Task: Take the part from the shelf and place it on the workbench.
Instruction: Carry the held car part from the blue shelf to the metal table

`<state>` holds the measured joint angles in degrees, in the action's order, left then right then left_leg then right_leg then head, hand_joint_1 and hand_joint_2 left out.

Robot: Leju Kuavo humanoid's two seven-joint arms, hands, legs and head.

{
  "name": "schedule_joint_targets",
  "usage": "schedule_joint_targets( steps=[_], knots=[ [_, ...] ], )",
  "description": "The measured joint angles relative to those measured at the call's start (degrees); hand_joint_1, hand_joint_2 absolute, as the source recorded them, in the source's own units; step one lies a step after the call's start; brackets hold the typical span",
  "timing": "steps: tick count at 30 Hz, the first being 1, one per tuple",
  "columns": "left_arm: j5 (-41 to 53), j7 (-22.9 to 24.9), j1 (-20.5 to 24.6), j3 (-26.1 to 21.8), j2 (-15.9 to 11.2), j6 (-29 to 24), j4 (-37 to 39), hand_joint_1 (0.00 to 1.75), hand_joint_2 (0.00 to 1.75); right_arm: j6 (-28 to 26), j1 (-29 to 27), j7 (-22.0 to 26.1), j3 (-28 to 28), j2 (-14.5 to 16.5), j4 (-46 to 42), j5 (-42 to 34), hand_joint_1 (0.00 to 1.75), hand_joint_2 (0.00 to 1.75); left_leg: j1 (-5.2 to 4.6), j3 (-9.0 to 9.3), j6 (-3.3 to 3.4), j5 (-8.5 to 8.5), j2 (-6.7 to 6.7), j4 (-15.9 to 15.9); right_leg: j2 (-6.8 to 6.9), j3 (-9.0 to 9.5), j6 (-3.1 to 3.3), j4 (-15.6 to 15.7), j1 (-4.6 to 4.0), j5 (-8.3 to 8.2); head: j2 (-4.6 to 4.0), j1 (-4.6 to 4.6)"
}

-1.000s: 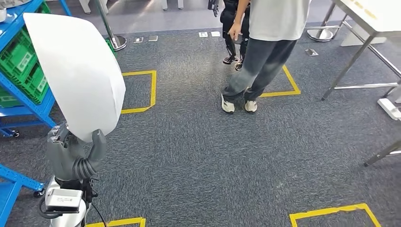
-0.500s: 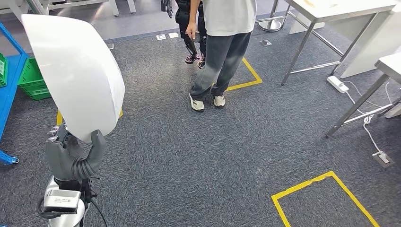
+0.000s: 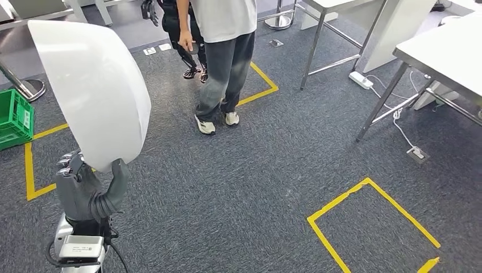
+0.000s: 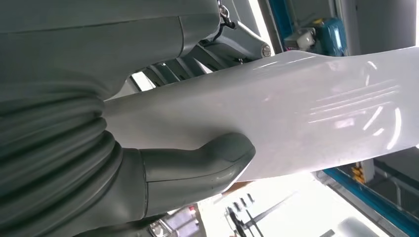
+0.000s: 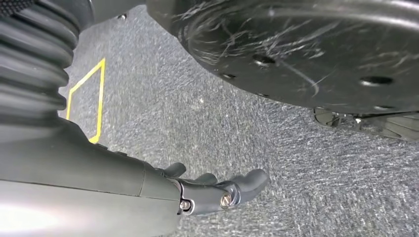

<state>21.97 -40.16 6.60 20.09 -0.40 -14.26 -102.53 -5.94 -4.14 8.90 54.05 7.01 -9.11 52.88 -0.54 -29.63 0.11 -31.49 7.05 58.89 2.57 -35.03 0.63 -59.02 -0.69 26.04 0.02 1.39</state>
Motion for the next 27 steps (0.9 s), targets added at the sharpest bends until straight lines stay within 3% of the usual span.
schedule_joint_targets(
  steps=[2,4,6,7,8,9,11,13,15,17,19,21,22,23,24,26,27],
  knots=[
    [0.3,0.0,-0.4,0.6,-0.6,-0.5,-0.9,1.75,1.75,0.2,0.1,0.0,0.0,0.0,0.0,0.1,0.00,0.00,0.09,-0.58,-0.67,-1.71,-2.65,2.2,-1.40,0.14,0.51,0.6,0.44,-0.43,0.00,-0.04],
    [0.4,-0.1,-0.8,1.2,-1.3,-0.8,-1.5,1.75,1.75,0.2,0.3,0.0,0.0,0.0,0.0,0.3,0.00,0.00,0.28,-3.54,-1.16,-5.53,-6.19,8.9,-2.87,0.20,0.85,0.8,0.71,-0.59,0.00,-0.08],
    [0.5,0.0,-1.3,1.5,-1.8,-0.9,-1.7,1.75,1.75,0.3,0.4,0.0,0.0,0.0,0.0,0.3,0.00,0.00,0.46,-6.74,-1.40,-7.96,-6.94,15.2,-4.62,0.18,0.93,0.7,0.77,-0.60,0.00,-0.07],
    [0.5,0.0,-1.5,1.6,-2.0,-0.9,-1.7,1.75,1.75,0.3,0.5,0.0,0.0,0.0,0.0,0.3,0.00,0.00,0.53,-7.18,-1.46,-7.41,-7.00,15.8,-5.58,0.18,0.88,0.7,0.82,-0.64,0.00,-0.07],
    [0.5,0.0,-1.6,1.6,-2.2,-0.9,-1.8,1.75,1.75,0.3,0.6,0.0,0.0,0.0,0.0,0.3,0.00,0.00,0.63,-6.57,-1.49,-5.77,-7.19,14.1,-6.53,0.19,0.78,0.6,0.89,-0.68,0.00,-0.07],
    [0.5,0.0,-1.6,1.7,-2.4,-0.9,-1.9,1.75,1.75,0.3,0.6,0.0,0.0,0.0,0.0,0.3,0.00,0.00,0.82,-4.98,-1.57,-3.42,-7.95,10.5,-7.48,0.19,0.60,0.4,0.99,-0.69,0.00,-0.07],
    [0.6,0.0,-1.6,1.8,-2.5,-1.0,-2.2,1.75,1.75,0.3,0.9,0.0,0.0,-0.1,0.0,0.3,0.00,0.00,1.26,-1.95,-1.61,-0.04,-11.11,3.3,-9.23,-0.02,-0.03,-0.1,1.06,-0.68,0.00,-0.07],
    [0.9,0.0,-1.7,2.1,-2.7,-1.2,-2.4,1.75,1.75,0.3,1.0,0.0,0.0,-0.2,0.0,0.3,0.00,0.00,1.32,-1.10,-0.98,0.76,-12.63,0.8,-10.65,-0.40,-0.86,-0.2,1.02,-0.85,0.00,-0.04],
    [0.8,0.0,-1.5,2.8,-3.0,-1.1,-2.7,1.75,1.75,0.4,1.1,0.0,0.0,-0.3,0.0,0.3,0.00,0.00,1.20,-1.03,0.10,1.14,-11.11,0.7,-11.48,-0.83,-1.59,0.0,1.05,-1.23,0.00,-0.02],
    [-0.4,0.0,-0.9,4.0,-3.3,-0.2,-3.2,1.75,1.75,0.4,1.1,-0.1,0.0,-0.3,0.0,0.3,0.00,0.00,1.23,-0.97,0.92,1.54,-9.60,0.5,-9.27,-2.09,-2.03,-1.9,0.87,-0.16,0.00,0.20],
    [-1.4,0.0,-0.2,5.2,-3.9,0.5,-3.6,1.75,1.75,0.4,1.1,-0.3,0.0,-0.3,0.0,0.3,0.00,0.00,1.07,-1.15,1.36,1.69,-8.00,0.5,-5.93,-5.23,-2.25,-8.4,0.67,3.26,0.00,0.46],
    [-1.5,0.0,0.3,5.7,-4.3,0.7,-3.4,1.75,1.75,0.4,1.1,-0.1,0.0,-0.3,0.0,0.2,0.00,0.00,0.78,-1.25,1.54,1.63,-6.16,0.5,-4.83,-8.79,-2.32,-15.9,0.68,6.20,0.00,0.50],
    [-1.3,0.0,0.5,5.9,-4.4,0.7,-3.3,1.75,1.75,0.4,1.1,0.0,0.0,-0.3,0.0,0.1,0.00,0.00,0.66,-1.26,1.62,1.58,-5.25,0.5,-4.66,-9.41,-2.24,-17.3,0.66,6.30,0.00,0.50],
    [-1.2,0.0,0.7,5.9,-4.4,0.8,-3.1,1.75,1.75,0.4,1.1,0.1,0.0,-0.3,0.0,0.0,0.00,0.00,0.55,-1.22,1.68,1.51,-4.39,0.5,-4.50,-8.76,-2.09,-16.2,0.62,5.32,0.00,0.50],
    [-1.0,0.0,0.9,6.0,-4.4,0.8,-3.0,1.75,1.75,0.4,1.0,0.0,0.0,-0.3,0.0,0.0,0.00,0.00,0.47,-1.13,1.71,1.42,-3.66,0.5,-4.00,-6.87,-1.84,-12.7,0.53,3.61,0.00,0.49],
    [-0.9,0.0,1.4,6.1,-4.4,1.0,-2.9,1.75,1.75,0.4,0.6,-0.1,0.0,-0.3,0.0,0.0,0.00,0.00,0.15,-0.94,1.56,1.11,-2.45,0.5,-0.80,-2.14,-1.04,-4.3,0.12,0.80,0.00,0.47],
    [-0.9,0.0,1.6,6.2,-4.4,1.0,-2.9,1.75,1.75,0.4,0.4,-0.2,0.0,-0.3,0.0,0.0,0.00,0.00,0.02,-0.89,1.34,0.92,-2.00,0.5,0.57,-0.63,-0.67,-1.7,-0.07,0.23,0.00,0.46]
  ],
)
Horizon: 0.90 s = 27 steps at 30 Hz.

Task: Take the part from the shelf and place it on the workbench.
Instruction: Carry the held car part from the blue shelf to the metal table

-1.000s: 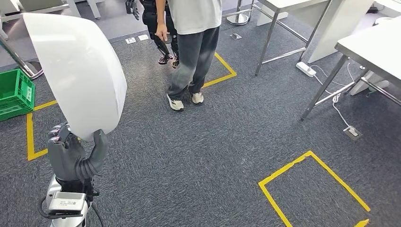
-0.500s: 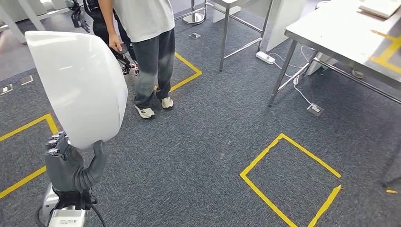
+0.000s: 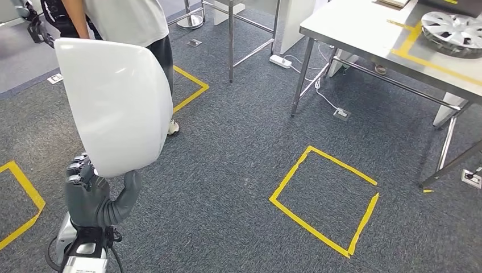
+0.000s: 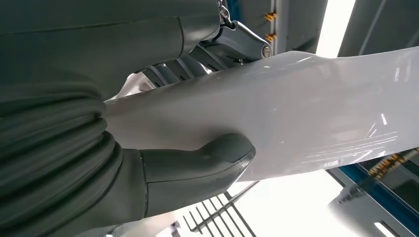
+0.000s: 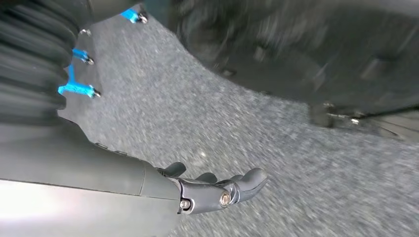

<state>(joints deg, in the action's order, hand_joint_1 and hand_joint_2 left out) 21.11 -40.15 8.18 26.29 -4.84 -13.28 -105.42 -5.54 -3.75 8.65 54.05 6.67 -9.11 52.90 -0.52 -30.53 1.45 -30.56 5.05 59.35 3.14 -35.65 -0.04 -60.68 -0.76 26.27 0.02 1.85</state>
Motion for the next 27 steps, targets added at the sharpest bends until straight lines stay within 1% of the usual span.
schedule_joint_targets(
  steps=[1,2,3,4,5,6,7,8,9,10,11,12,13,14,15,16,17,18,19,20,21,22,23,24,25,26,27],
  knots=[
    [0.0,0.0,0.1,0.1,0.0,0.0,0.0,1.75,1.75,0.0,-0.1,0.0,0.0,0.0,0.0,0.0,0.00,0.00,-0.08,0.06,-0.28,-0.18,0.48,-0.1,0.79,0.65,0.31,1.2,-0.18,-0.04,0.00,0.00],
    [0.0,0.0,0.2,0.2,0.0,0.0,0.1,1.75,1.75,0.0,-0.2,0.0,0.0,0.0,0.0,0.0,0.00,0.00,-0.09,0.11,-0.58,-0.33,1.08,-0.2,0.44,0.65,0.53,1.3,-0.25,-0.02,0.00,-0.01],
    [0.1,0.0,0.2,0.2,-0.1,0.0,0.1,1.75,1.75,0.0,-0.2,0.0,0.0,0.0,0.0,0.0,0.00,0.00,-0.10,0.39,-0.90,-0.44,1.77,-0.4,-0.49,0.67,0.75,1.5,-0.24,-0.16,0.00,0.01],
    [0.1,0.0,0.3,0.3,-0.1,0.0,0.2,1.75,1.75,0.0,-0.2,0.0,0.0,0.0,0.0,0.0,0.00,0.00,-0.09,0.66,-1.25,-0.64,1.75,-0.3,-1.22,0.76,0.97,1.8,-0.09,-0.40,0.00,0.01],
    [0.1,0.0,0.4,0.3,-0.1,0.0,0.2,1.75,1.75,-0.1,-0.1,0.0,0.0,0.1,0.0,-0.1,0.00,0.00,-0.08,0.58,-1.63,-1.25,0.76,0.5,-1.90,0.89,1.19,2.2,0.15,-0.66,0.00,-0.11],
    [0.1,0.0,0.5,0.3,-0.1,0.0,0.2,1.75,1.75,-0.2,0.0,0.0,0.0,0.1,0.0,-0.1,0.00,0.00,-0.01,-0.04,-1.97,-2.41,-0.78,2.3,-2.56,1.02,1.39,2.6,0.42,-0.93,0.00,-0.21],
    [0.0,0.0,0.6,0.3,-0.1,-0.1,0.2,1.75,1.75,-0.3,0.0,0.0,0.0,0.1,0.0,-0.2,0.00,0.00,0.20,-1.35,-2.26,-4.06,-2.67,5.3,-3.23,1.05,1.51,2.7,0.64,-1.07,0.00,-0.33],
    [-0.2,0.0,0.7,0.3,-0.2,-0.3,0.3,1.75,1.75,-0.5,0.1,0.0,0.0,0.1,0.0,-0.2,0.00,0.00,0.34,-3.10,-2.46,-5.90,-3.98,8.9,-3.97,1.00,1.60,2.8,0.73,-1.11,0.00,-0.43],
    [-0.5,0.0,0.7,0.3,-0.2,-0.4,0.2,1.75,1.75,-0.6,0.1,0.1,0.0,0.1,0.0,-0.4,0.00,0.00,0.47,-4.74,-2.57,-7.22,-4.50,12.0,-4.82,0.96,1.63,2.7,0.77,-1.13,0.00,-0.43],
    [-1.0,0.0,0.7,0.4,-0.3,-0.5,0.2,1.75,1.75,-0.7,0.1,0.2,0.0,0.1,0.0,-0.6,0.00,0.00,0.54,-5.73,-2.64,-7.48,-4.73,13.8,-5.71,0.94,1.62,2.7,0.79,-1.16,0.00,-0.44],
    [-1.6,0.0,0.7,0.4,-0.5,-0.5,0.0,1.75,1.75,-0.8,0.2,0.4,0.0,0.1,0.0,-1.0,0.00,0.00,0.59,-5.76,-2.66,-6.60,-4.90,13.5,-6.57,0.93,1.57,2.6,0.83,-1.20,0.00,-0.44],
    [-2.2,0.0,0.8,0.6,-0.6,-0.4,-0.2,1.75,1.75,-0.9,0.2,0.5,0.0,0.1,0.0,-1.3,0.00,0.00,0.66,-4.84,-2.64,-4.78,-5.31,11.2,-7.45,0.93,1.45,2.5,0.89,-1.23,0.00,-0.44],
    [-2.6,0.0,0.9,0.7,-0.8,-0.2,-0.4,1.75,1.75,-0.9,0.2,0.7,0.0,0.1,0.0,-1.6,0.00,0.00,0.81,-3.16,-2.64,-2.60,-6.55,7.5,-8.28,0.90,1.26,2.4,0.96,-1.26,0.00,-0.45],
    [-2.7,0.0,1.0,0.9,-0.8,0.3,-0.5,1.75,1.75,-1.0,0.3,0.8,0.0,0.1,0.0,-1.8,0.00,0.00,0.91,-1.65,-2.57,-1.03,-8.02,4.0,-9.11,0.80,0.97,2.2,0.96,-1.26,0.00,-0.45],
    [-2.5,0.0,1.0,1.1,-0.8,0.9,-0.4,1.75,1.75,-1.1,0.3,0.9,0.0,0.2,0.0,-2.1,0.00,0.00,1.01,-0.58,-2.40,0.01,-9.16,1.4,-9.90,0.66,0.62,2.0,0.96,-1.29,0.00,-0.42],
    [-2.0,0.0,1.1,1.1,-0.7,1.6,-0.1,1.75,1.75,-1.2,0.4,1.0,0.0,0.2,0.0,-2.4,0.00,0.00,1.03,-0.06,-2.16,0.42,-9.90,-0.1,-10.55,0.49,0.24,1.9,0.97,-1.38,0.00,-0.40],
    [-1.4,0.0,1.1,0.9,-0.4,2.4,0.5,1.75,1.75,-1.3,0.4,1.1,0.1,0.2,0.0,-2.7,0.00,0.00,0.90,-0.11,-1.79,0.38,-9.63,-0.3,-11.24,0.32,-0.18,1.9,0.97,-1.51,0.00,-0.38],
    [-0.8,0.0,1.2,0.6,0.0,3.1,1.3,1.75,1.75,-1.5,0.3,1.2,0.2,0.2,0.0,-3.2,0.00,0.00,0.89,-0.10,-1.35,0.56,-8.88,-0.3,-11.88,0.13,-0.55,2.1,1.06,-1.70,0.00,-0.37],
    [-0.4,0.1,1.4,0.2,0.6,3.6,2.1,1.75,1.75,-1.7,0.2,1.4,0.4,0.2,0.0,-3.7,0.00,0.00,0.89,-0.04,-0.92,0.73,-8.14,-0.4,-11.53,-0.10,-0.86,2.0,1.07,-1.75,0.00,-0.37],
    [-0.1,0.1,1.5,-0.3,1.2,3.8,2.8,1.75,1.75,-2.3,0.1,1.7,0.6,0.2,0.0,-4.1,0.00,0.00,0.91,-0.01,-0.51,0.93,-7.43,-0.4,-10.33,-0.61,-1.15,1.3,1.00,-1.29,0.00,-0.21],
    [0.2,0.2,1.7,-0.6,1.7,3.9,3.2,1.75,1.75,-3.2,-0.1,2.0,0.8,0.2,0.0,-4.4,0.00,0.00,0.97,0.00,-0.20,1.12,-6.68,-0.5,-8.68,-1.50,-1.36,-0.3,0.95,-0.28,0.00,-0.05],
    [0.6,0.1,1.7,-1.0,2.2,3.8,3.4,1.75,1.75,-4.6,-0.2,2.4,0.9,0.2,0.0,-4.5,0.00,0.00,0.92,-0.08,-0.01,1.21,-5.90,-0.6,-6.77,-3.02,-1.53,-3.4,0.93,1.50,0.00,0.12],
    [1.2,0.1,1.6,-1.3,2.5,3.7,3.5,1.75,1.75,-6.2,-0.3,2.9,0.9,0.3,0.0,-4.7,0.00,0.00,0.84,-0.16,0.10,1.21,-5.12,-0.6,-5.68,-4.95,-1.70,-7.4,0.97,3.54,0.00,0.28],
    [1.8,0.1,1.4,-1.6,2.7,3.6,3.6,1.75,1.75,-7.7,-0.4,3.4,1.1,0.4,0.0,-5.1,0.00,0.00,0.76,-0.22,0.18,1.17,-4.23,-0.5,-5.36,-6.89,-1.83,-11.4,1.09,5.23,0.00,0.29],
    [2.4,0.2,1.2,-1.9,3.0,3.6,3.7,1.75,1.75,-9.1,-0.4,4.0,1.3,0.5,0.0,-5.6,0.00,0.00,0.68,-0.24,0.26,1.10,-3.31,-0.5,-5.25,-8.34,-1.88,-14.4,1.18,6.13,0.00,0.29],
    [2.7,0.2,1.0,-2.1,3.4,3.5,3.8,1.75,1.75,-9.9,-0.5,4.4,1.6,0.6,0.0,-6.2,0.00,0.00,0.61,-0.21,0.33,1.02,-2.53,-0.5,-5.18,-8.68,-1.85,-15.1,1.24,5.87,0.00,0.30],
    [2.6,0.2,1.0,-2.2,3.7,3.3,3.7,1.75,1.75,-10.4,-0.6,4.6,1.9,0.7,0.0,-6.8,0.00,0.00,0.54,-0.12,0.36,0.92,-1.80,-0.5,-4.97,-7.79,-1.71,-13.5,1.27,4.62,0.00,0.30]
  ],
)
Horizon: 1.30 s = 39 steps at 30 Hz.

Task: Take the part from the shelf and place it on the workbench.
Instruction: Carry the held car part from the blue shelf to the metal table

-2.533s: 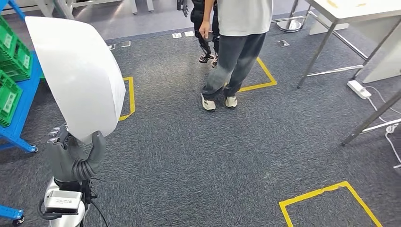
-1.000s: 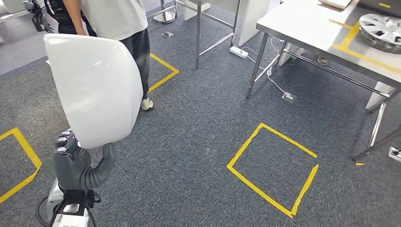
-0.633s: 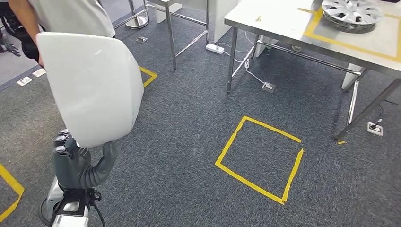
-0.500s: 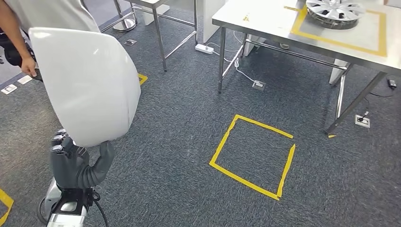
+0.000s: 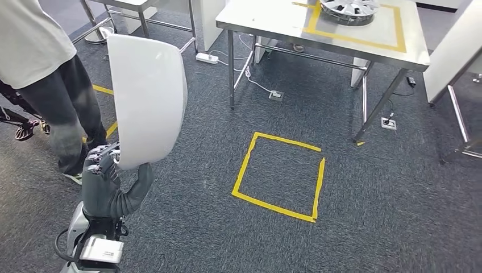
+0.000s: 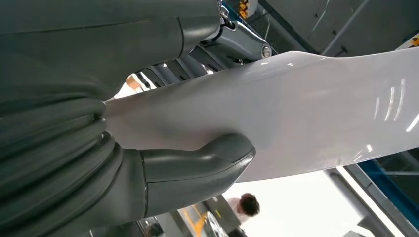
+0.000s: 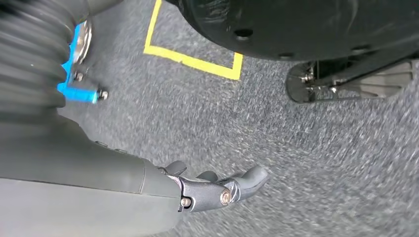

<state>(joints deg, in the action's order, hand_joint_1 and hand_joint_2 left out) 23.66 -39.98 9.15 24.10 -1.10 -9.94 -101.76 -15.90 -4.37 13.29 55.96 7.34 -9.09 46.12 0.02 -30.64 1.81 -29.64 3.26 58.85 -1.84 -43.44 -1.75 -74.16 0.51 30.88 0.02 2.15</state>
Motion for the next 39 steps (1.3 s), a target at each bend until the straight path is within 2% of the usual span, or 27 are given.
schedule_joint_targets(
  steps=[1,2,4,5,7,8,10,11,12,13,14,15,17,19,21,23,25,27,29,30,31,32,33,34,36,37,39],
  knots=[
    [-0.7,0.0,0.0,0.0,0.3,-0.4,-0.3,1.75,1.75,-0.2,-0.2,0.2,0.3,0.1,0.0,-0.7,0.00,0.00,-0.07,0.18,-0.02,-0.15,0.63,0.0,0.61,2.05,0.28,3.8,-0.06,-1.88,0.00,0.00],
    [-1.8,0.0,0.1,-0.1,0.6,-1.0,-0.6,1.75,1.75,-0.3,-0.5,0.4,0.5,0.1,0.0,-1.4,0.00,0.00,-0.18,0.39,-0.12,-0.34,1.16,0.0,2.12,4.49,0.70,8.2,-0.26,-3.52,0.00,0.01],
    [-3.5,-0.1,0.2,-0.1,0.8,-2.4,-1.4,1.75,1.75,-0.6,-1.0,0.8,1.1,0.2,0.0,-2.8,0.00,0.00,-0.42,0.58,-0.59,-0.83,2.06,0.0,4.32,7.86,1.35,14.3,-0.64,-5.27,0.00,-0.04],
    [-3.8,-0.1,0.2,-0.1,0.9,-3.0,-1.7,1.75,1.75,-0.7,-1.1,0.9,1.4,0.3,0.0,-3.3,0.00,0.00,-0.47,0.64,-0.91,-1.03,2.50,-0.1,4.67,8.28,1.56,15.2,-0.79,-5.29,0.00,-0.07],
    [-3.4,-0.1,0.3,-0.2,1.1,-4.2,-1.9,1.75,1.75,-1.1,-1.2,1.1,2.0,0.5,0.1,-3.8,0.00,0.00,-0.56,0.98,-1.54,-1.29,3.50,-0.3,3.19,8.23,1.84,15.4,-0.61,-5.47,0.00,-0.08],
    [-3.4,-0.2,0.3,-0.2,1.2,-4.8,-2.1,1.75,1.75,-1.4,-1.2,1.1,2.3,0.7,0.1,-4.0,0.00,0.00,-0.56,1.12,-1.87,-1.59,3.09,-0.1,2.68,8.33,2.06,15.8,-0.38,-5.67,0.00,-0.10],
    [-4.0,-0.2,0.5,-0.2,1.3,-6.0,-2.6,1.75,1.75,-1.8,-1.1,1.3,2.8,0.9,0.1,-4.2,0.00,0.00,-0.47,-0.13,-2.48,-3.79,0.31,3.3,1.79,8.63,2.55,16.4,0.17,-6.08,0.00,-0.28],
    [-4.4,-0.2,0.5,-0.3,1.3,-6.6,-2.7,1.75,1.75,-1.9,-1.0,1.4,3.0,1.0,0.1,-4.2,0.00,0.00,-0.26,-1.78,-2.75,-5.56,-1.50,6.8,1.39,8.66,2.74,16.5,0.24,-6.06,0.00,-0.33],
    [-4.8,-0.2,0.5,-0.4,1.3,-7.0,-2.8,1.75,1.75,-1.9,-1.0,1.6,3.0,1.0,0.1,-4.2,0.00,0.00,-0.11,-3.81,-2.95,-7.32,-2.52,10.6,0.90,8.64,2.88,16.5,0.28,-5.99,0.00,-0.38],
    [-5.1,-0.2,0.5,-0.5,1.3,-7.3,-2.8,1.75,1.75,-1.9,-1.0,1.7,3.1,1.0,0.1,-4.4,0.00,0.00,0.04,-5.56,-3.12,-8.35,-2.95,13.7,0.39,8.66,2.93,16.5,0.31,-5.91,0.00,-0.37],
    [-5.2,-0.2,0.5,-0.6,1.3,-7.4,-2.8,1.75,1.75,-1.9,-1.0,1.8,3.2,1.1,0.1,-4.7,0.00,0.00,0.16,-6.53,-3.25,-8.21,-3.11,15.0,-0.08,8.69,2.89,16.4,0.34,-5.80,0.00,-0.36],
    [-5.2,-0.2,0.6,-0.7,1.3,-7.4,-2.8,1.75,1.75,-1.9,-1.0,1.8,3.3,1.2,0.1,-5.0,0.00,0.00,0.28,-6.43,-3.34,-6.96,-3.15,14.2,-0.48,8.74,2.74,16.3,0.40,-5.73,0.00,-0.37],
    [-5.2,-0.2,1.0,-0.8,1.4,-7.4,-2.7,1.75,1.75,-1.9,-1.0,1.8,3.7,1.3,0.1,-5.4,0.00,0.00,0.63,-3.50,-3.50,-2.73,-3.64,7.1,-1.17,8.82,2.19,15.9,0.59,-5.44,0.00,-0.37],
    [-5.4,-0.2,1.2,-0.8,1.5,-7.4,-2.7,1.75,1.75,-1.9,-0.9,1.8,4.1,1.3,0.1,-5.5,0.00,0.00,0.76,-1.09,-3.19,-0.49,-4.27,1.4,-1.90,8.78,1.32,15.3,0.54,-4.94,0.00,-0.34],
    [-5.7,-0.2,1.5,-0.9,1.7,-7.0,-2.7,1.75,1.75,-1.9,-0.9,1.7,4.3,1.3,0.1,-5.5,0.00,0.00,0.61,-0.87,-2.21,-0.41,-4.28,0.4,-2.40,8.84,0.47,14.9,0.47,-4.98,0.00,-0.32],
    [-5.8,-0.2,1.9,-0.9,2.0,-6.3,-2.6,1.75,1.75,-1.9,-0.9,1.6,4.3,1.3,0.1,-5.4,0.00,0.00,0.70,-0.58,-1.35,-0.28,-4.01,0.3,-2.56,8.87,0.02,14.6,0.60,-5.30,0.00,-0.31],
    [-5.9,-0.2,2.3,-0.9,2.4,-5.9,-2.4,1.75,1.75,-1.9,-0.9,1.5,4.3,1.3,0.1,-5.3,0.00,0.00,0.86,0.00,-0.89,-0.20,-3.88,0.3,-1.79,8.12,-0.24,13.0,0.60,-4.47,0.00,-0.18],
    [-5.9,-0.2,2.5,-0.9,2.7,-5.7,-2.3,1.75,1.75,-1.9,-0.8,1.5,4.3,1.3,0.1,-5.3,0.00,0.00,0.82,0.29,-0.62,-0.30,-3.74,0.3,-0.56,5.15,-0.61,7.6,0.58,-1.82,0.00,-0.03],
    [-5.9,-0.2,2.5,-0.9,2.7,-5.5,-2.1,1.75,1.75,-1.8,-0.5,1.5,4.3,1.3,0.1,-5.3,0.00,0.00,0.68,0.43,-0.43,-0.60,-3.45,0.3,-0.13,0.67,-0.76,0.4,0.60,0.83,0.00,0.00],
    [-5.9,-0.2,2.5,-0.9,2.7,-5.4,-2.0,1.75,1.75,-1.7,-0.4,1.5,4.3,1.3,0.1,-5.3,0.00,0.00,0.58,0.63,-0.38,-0.84,-3.31,0.3,-0.09,-0.79,-0.64,-1.4,0.56,0.94,0.00,0.01],
    [-5.9,-0.2,2.5,-0.9,2.7,-5.4,-1.9,1.75,1.75,-1.7,-0.4,1.5,4.3,1.3,0.1,-5.3,0.00,0.00,0.48,0.95,-0.36,-1.14,-3.20,0.3,-0.08,-1.06,-0.38,-0.9,0.49,-0.12,0.00,0.01],
    [-5.9,-0.2,2.5,-0.9,2.8,-5.4,-1.8,1.75,1.75,-1.6,-0.4,1.4,4.3,1.3,0.1,-5.2,0.00,0.00,0.36,1.41,-0.37,-1.50,-3.13,0.3,-0.03,-0.14,0.05,1.9,0.37,-2.20,0.00,0.01],
    [-5.8,-0.2,2.6,-0.9,2.8,-5.4,-1.8,1.75,1.75,-1.5,-0.5,1.2,4.3,1.2,0.1,-5.2,0.00,0.00,0.28,1.82,-0.39,-1.92,-3.09,0.2,0.23,1.55,0.67,6.2,0.16,-4.83,0.00,0.01],
    [-5.8,-0.2,2.6,-0.9,2.9,-5.4,-1.7,1.75,1.75,-1.4,-0.5,0.9,4.3,1.2,0.1,-5.1,0.00,0.00,0.15,2.24,-0.51,-2.35,-3.06,0.2,0.66,3.17,1.26,9.8,-0.14,-6.29,0.00,-0.04],
    [-5.7,-0.1,2.7,-0.9,2.9,-5.1,-1.6,1.75,1.75,-1.1,-0.6,0.3,4.3,1.2,0.1,-4.9,0.00,0.00,0.13,2.58,-1.09,-3.10,-3.06,0.0,1.27,5.05,2.02,13.9,-0.71,-6.24,0.00,-0.06],
    [-5.4,-0.1,2.8,-0.9,2.9,-4.7,-1.5,1.75,1.75,-0.9,-0.6,0.0,4.3,1.2,0.1,-4.8,0.00,0.00,0.08,2.91,-1.56,-3.10,-2.98,0.2,1.25,5.32,2.19,14.1,-0.88,-5.50,0.00,-0.06],
    [-4.6,-0.1,3.0,-0.9,2.9,-4.1,-1.3,1.75,1.75,-0.4,-0.6,-0.3,4.3,1.2,0.1,-4.7,0.00,0.00,0.08,3.71,-2.30,-3.10,-2.78,0.9,0.89,6.54,2.59,14.9,-0.69,-5.86,0.00,-0.09]
  ],
)
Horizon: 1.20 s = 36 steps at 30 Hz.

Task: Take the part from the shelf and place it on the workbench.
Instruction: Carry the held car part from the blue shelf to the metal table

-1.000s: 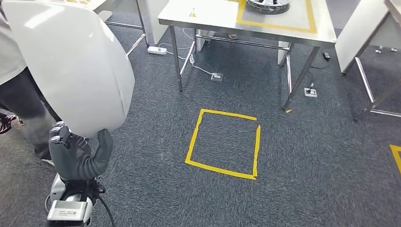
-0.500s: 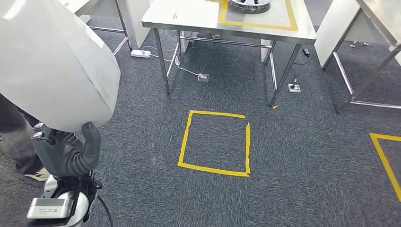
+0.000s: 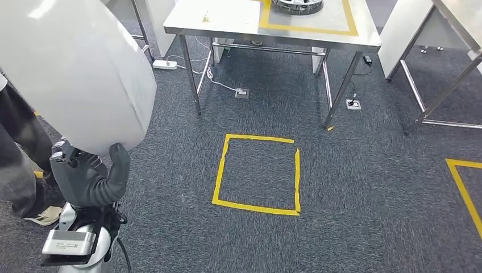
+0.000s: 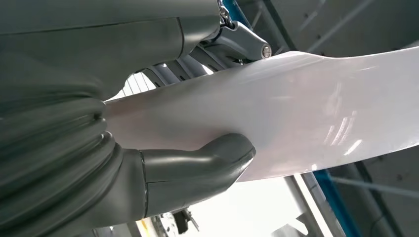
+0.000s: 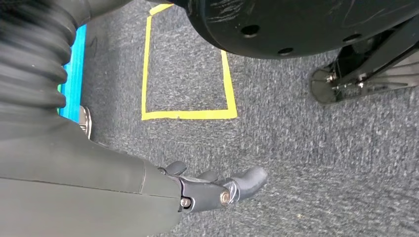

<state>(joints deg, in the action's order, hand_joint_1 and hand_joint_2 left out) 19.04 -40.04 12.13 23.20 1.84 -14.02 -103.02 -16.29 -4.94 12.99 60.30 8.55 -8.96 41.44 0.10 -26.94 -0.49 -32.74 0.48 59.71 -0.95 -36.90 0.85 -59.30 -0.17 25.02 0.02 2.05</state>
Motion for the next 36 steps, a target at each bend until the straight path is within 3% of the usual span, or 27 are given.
schedule_joint_targets(
  steps=[2,5,6,7,8,10,11,12,15,17,20,22,23,24,26,27,28,29,31,32,34,36],
  knots=[
    [0.8,-0.1,0.4,0.0,0.0,0.3,0.2,1.75,1.75,0.5,-0.1,-0.1,0.0,0.0,0.0,0.1,0.00,0.00,-0.04,-0.94,-0.38,-0.52,-0.10,3.2,-0.10,1.55,0.49,0.6,0.40,0.12,0.00,-0.38],
    [1.1,-0.1,0.6,0.1,0.0,0.4,0.5,1.75,1.75,1.1,-0.2,-0.2,0.0,0.0,0.0,0.2,0.00,0.00,0.12,-7.57,-0.98,-4.43,-0.36,12.6,-0.32,2.71,0.83,0.7,0.58,1.25,0.00,-0.85],
    [1.2,-0.1,0.5,0.1,-0.1,0.4,0.6,1.75,1.75,1.3,-0.2,-0.1,0.0,0.0,0.0,0.2,0.00,0.00,0.17,-9.49,-1.09,-5.39,-0.37,14.4,-0.51,3.09,0.81,0.7,0.58,1.66,0.00,-0.86],
    [1.2,-0.1,0.4,0.1,-0.1,0.4,0.7,1.75,1.75,1.3,-0.2,-0.1,0.0,0.0,0.0,0.2,0.00,0.00,0.18,-10.52,-1.10,-5.09,-0.37,14.5,-0.73,3.58,0.74,0.6,0.59,2.09,0.00,-0.86],
    [1.2,-0.1,0.4,0.1,-0.1,0.4,0.7,1.75,1.75,1.4,-0.2,-0.1,0.0,0.0,0.0,0.3,0.00,0.00,0.19,-10.57,-1.12,-3.22,-0.39,12.5,-0.95,4.20,0.63,0.6,0.61,2.57,0.00,-0.88],
    [1.2,-0.1,0.4,0.1,-0.2,0.4,0.8,1.75,1.75,1.5,-0.3,-0.1,0.0,0.0,0.0,0.3,0.00,0.00,0.23,-9.05,-1.10,2.54,-0.71,5.5,-1.31,5.37,0.24,0.4,0.64,3.65,0.00,-0.89],
    [1.2,-0.1,0.4,0.2,-0.2,0.4,0.9,1.75,1.75,1.6,-0.3,0.0,0.0,0.0,0.0,0.4,0.00,0.00,0.20,-8.42,-0.84,4.18,-0.91,2.7,-1.49,5.70,-0.04,0.2,0.61,4.09,0.00,-0.97],
    [1.2,-0.1,0.4,0.2,-0.2,0.4,0.9,1.75,1.75,1.7,-0.3,0.1,0.0,0.0,0.0,0.4,0.00,0.00,0.15,-8.07,-0.47,5.14,-1.10,1.0,-1.64,5.82,-0.39,0.2,0.54,4.45,0.00,-1.02],
    [1.1,-0.1,0.3,0.2,-0.3,0.3,1.0,1.75,1.75,2.6,-0.4,0.8,0.0,-0.2,0.0,0.5,0.00,0.00,0.23,-7.61,0.80,5.31,-1.22,0.3,-2.03,5.77,-1.32,-0.6,0.41,4.80,0.00,-1.12],
    [1.1,-0.1,0.3,0.1,-0.3,0.3,1.0,1.75,1.75,3.5,-0.5,1.1,0.0,-0.4,0.0,0.4,0.00,0.00,0.48,-6.65,1.34,5.05,-1.20,0.1,-1.69,4.16,-1.82,-4.2,0.46,4.99,0.00,-0.88],
    [0.8,-0.1,0.2,0.1,-0.3,0.3,1.0,1.75,1.75,4.4,-0.4,1.7,0.0,-0.5,0.0,-0.5,0.00,0.00,0.56,-5.62,1.75,4.12,-0.99,0.1,-1.06,-2.65,-2.41,-14.5,0.77,7.89,0.00,-0.56],
    [0.8,-0.1,0.1,0.1,-0.4,0.3,1.0,1.75,1.75,4.7,-0.3,2.0,0.1,-0.5,0.0,-0.7,0.00,0.00,0.50,-4.62,1.87,3.20,-0.54,0.1,-0.95,-6.05,-2.34,-17.0,0.79,9.42,0.00,-0.55],
    [0.8,-0.1,0.1,0.1,-0.4,0.3,1.1,1.75,1.75,4.7,-0.2,2.0,0.1,-0.5,0.0,-0.8,0.00,0.00,0.45,-3.93,1.90,2.65,-0.21,0.0,-0.84,-6.36,-2.11,-15.4,0.73,8.53,0.00,-0.55],
    [0.7,-0.1,0.1,0.1,-0.4,0.4,1.1,1.75,1.75,4.8,-0.2,2.0,0.1,-0.5,0.0,-0.9,0.00,0.00,0.36,-3.17,1.90,2.08,0.19,0.0,-0.50,-5.73,-1.71,-12.2,0.63,6.42,0.00,-0.55],
    [0.5,-0.1,0.0,0.1,-0.4,0.5,1.1,1.75,1.75,4.8,-0.5,1.7,0.2,-0.5,0.0,-1.1,0.00,0.00,0.07,-1.88,1.65,0.79,0.94,0.0,2.23,-3.57,-0.59,-4.7,0.06,1.17,0.00,-0.57],
    [0.3,-0.1,0.0,0.1,-0.4,0.5,1.2,1.75,1.75,4.8,-0.6,1.6,0.2,-0.5,0.0,-1.2,0.00,0.00,-0.07,-1.36,1.33,0.06,1.33,-0.1,3.50,-2.71,-0.31,-2.5,-0.20,-0.23,0.00,-0.60],
    [0.2,-0.1,0.0,0.1,-0.4,0.6,1.2,1.75,1.75,4.8,-0.7,1.5,0.2,-0.5,0.0,-1.2,0.00,0.00,-0.17,-0.60,0.93,-0.39,1.81,-0.1,4.28,-2.14,-0.15,-1.3,-0.42,-0.80,0.00,-0.57],
    [0.2,-0.1,-0.1,0.1,-0.5,0.7,1.2,1.75,1.75,4.8,-0.8,1.4,0.2,-0.4,0.0,-1.3,0.00,0.00,-0.26,0.14,0.42,-0.52,2.28,0.0,4.03,-1.82,-0.15,-1.1,-0.43,-0.43,0.00,-0.55],
    [0.2,-0.1,0.1,0.2,-0.5,1.1,1.2,1.75,1.75,4.9,-0.7,1.3,0.3,-0.4,0.0,-1.3,0.00,0.00,-0.16,1.00,-0.35,-0.24,2.83,1.1,2.39,-0.54,0.31,-0.6,-0.19,-0.25,0.00,-0.55],
    [0.4,-0.1,0.2,0.2,-0.5,1.3,1.2,1.75,1.75,5.1,-0.7,1.2,0.4,-0.4,0.0,-1.3,0.00,0.00,-0.10,0.32,-0.61,-0.16,2.25,2.8,1.83,0.10,0.70,-0.5,-0.03,-0.11,0.00,-0.70],
    [0.9,-0.1,0.3,0.3,-0.6,1.7,1.2,1.75,1.75,5.3,-0.7,1.2,0.4,-0.4,0.0,-1.2,0.00,0.00,0.11,-3.19,-0.81,-1.51,0.47,8.6,1.03,1.19,1.33,-0.4,0.18,0.45,0.00,-1.01],
    [1.3,-0.1,0.2,0.3,-0.7,1.9,1.3,1.75,1.75,5.4,-0.7,1.1,0.4,-0.4,0.0,-1.1,0.00,0.00,0.19,-7.99,-1.05,-4.94,-0.37,14.0,0.20,2.16,1.53,-0.4,0.23,1.42,0.00,-1.18]
  ],
)
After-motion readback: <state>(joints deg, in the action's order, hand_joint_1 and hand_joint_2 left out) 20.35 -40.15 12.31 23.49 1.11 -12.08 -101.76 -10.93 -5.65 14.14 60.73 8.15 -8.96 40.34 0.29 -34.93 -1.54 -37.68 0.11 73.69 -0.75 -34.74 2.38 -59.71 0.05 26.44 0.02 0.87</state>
